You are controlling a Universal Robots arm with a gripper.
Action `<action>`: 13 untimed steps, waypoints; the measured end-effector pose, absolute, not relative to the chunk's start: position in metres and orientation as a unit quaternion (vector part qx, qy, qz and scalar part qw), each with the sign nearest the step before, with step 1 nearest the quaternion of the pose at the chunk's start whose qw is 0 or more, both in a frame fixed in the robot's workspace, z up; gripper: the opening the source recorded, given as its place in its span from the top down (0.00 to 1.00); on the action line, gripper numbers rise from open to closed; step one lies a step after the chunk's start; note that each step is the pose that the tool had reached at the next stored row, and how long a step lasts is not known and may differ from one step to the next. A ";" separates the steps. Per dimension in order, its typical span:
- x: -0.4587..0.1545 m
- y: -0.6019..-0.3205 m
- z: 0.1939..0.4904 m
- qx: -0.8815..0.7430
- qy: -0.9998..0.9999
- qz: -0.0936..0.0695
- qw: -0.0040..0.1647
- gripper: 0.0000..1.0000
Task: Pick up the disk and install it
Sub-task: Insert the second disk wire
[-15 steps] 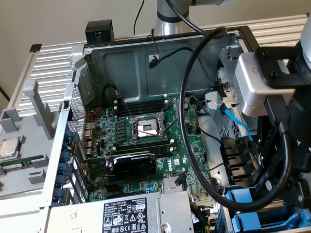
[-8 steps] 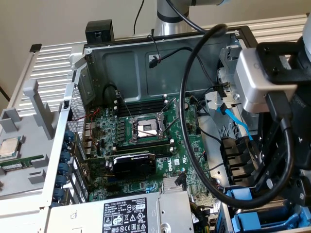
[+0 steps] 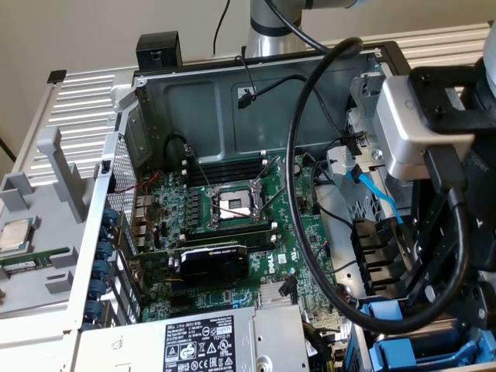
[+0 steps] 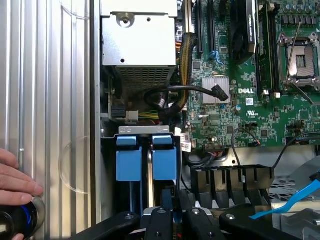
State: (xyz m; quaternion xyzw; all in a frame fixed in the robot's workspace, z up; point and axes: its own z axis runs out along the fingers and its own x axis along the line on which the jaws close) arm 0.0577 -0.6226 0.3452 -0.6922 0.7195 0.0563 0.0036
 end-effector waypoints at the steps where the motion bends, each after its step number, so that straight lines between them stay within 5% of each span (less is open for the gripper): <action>1: 0.058 -0.623 0.345 -0.692 0.720 0.056 0.004 0.84; 13: 0.058 -0.624 0.345 -0.692 0.719 0.060 0.008 0.84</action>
